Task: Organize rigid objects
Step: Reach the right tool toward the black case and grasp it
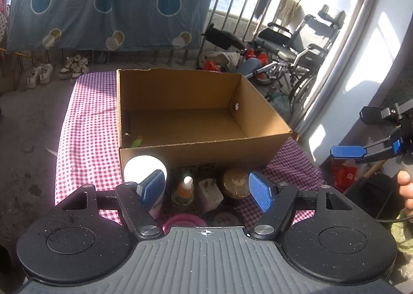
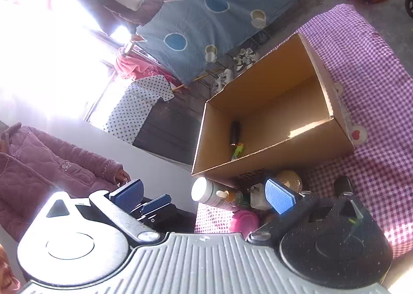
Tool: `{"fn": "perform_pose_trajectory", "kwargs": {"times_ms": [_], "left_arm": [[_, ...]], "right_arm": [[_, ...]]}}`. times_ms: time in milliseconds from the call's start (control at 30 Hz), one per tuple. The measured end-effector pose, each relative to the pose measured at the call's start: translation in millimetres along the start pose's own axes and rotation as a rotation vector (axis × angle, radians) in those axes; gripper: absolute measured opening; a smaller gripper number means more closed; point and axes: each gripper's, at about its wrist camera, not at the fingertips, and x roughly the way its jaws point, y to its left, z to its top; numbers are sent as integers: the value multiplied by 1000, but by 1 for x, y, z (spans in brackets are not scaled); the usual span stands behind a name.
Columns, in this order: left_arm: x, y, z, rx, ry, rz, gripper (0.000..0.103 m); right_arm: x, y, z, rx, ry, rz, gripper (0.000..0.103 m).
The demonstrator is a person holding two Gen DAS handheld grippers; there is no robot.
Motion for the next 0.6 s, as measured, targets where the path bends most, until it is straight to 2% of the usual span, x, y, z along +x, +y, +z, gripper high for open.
{"fn": "perform_pose_trajectory", "kwargs": {"times_ms": [133, 267, 367, 433, 500, 567, 600], "left_arm": [[26, -44, -34, 132, 22, -16, 72], [60, -80, -55, 224, 37, -17, 72], [87, -99, -61, 248, 66, -42, 70], [101, -110, -64, 264, 60, -48, 68], [113, -116, -65, 265, 58, -51, 65], [125, -120, -64, 250, 78, -61, 57], [132, -120, -62, 233, 89, -64, 54]], "right_arm": [[-4, -34, -35, 42, -69, -51, 102], [-4, -60, -54, 40, -127, -123, 100], [0, -74, -53, -1, -132, -183, 88], [8, -81, -46, -18, -121, -218, 72], [17, -89, -37, -12, -103, -227, 64], [24, -100, -29, 0, -83, -220, 56], [28, -106, -26, 4, -69, -222, 47]]}}
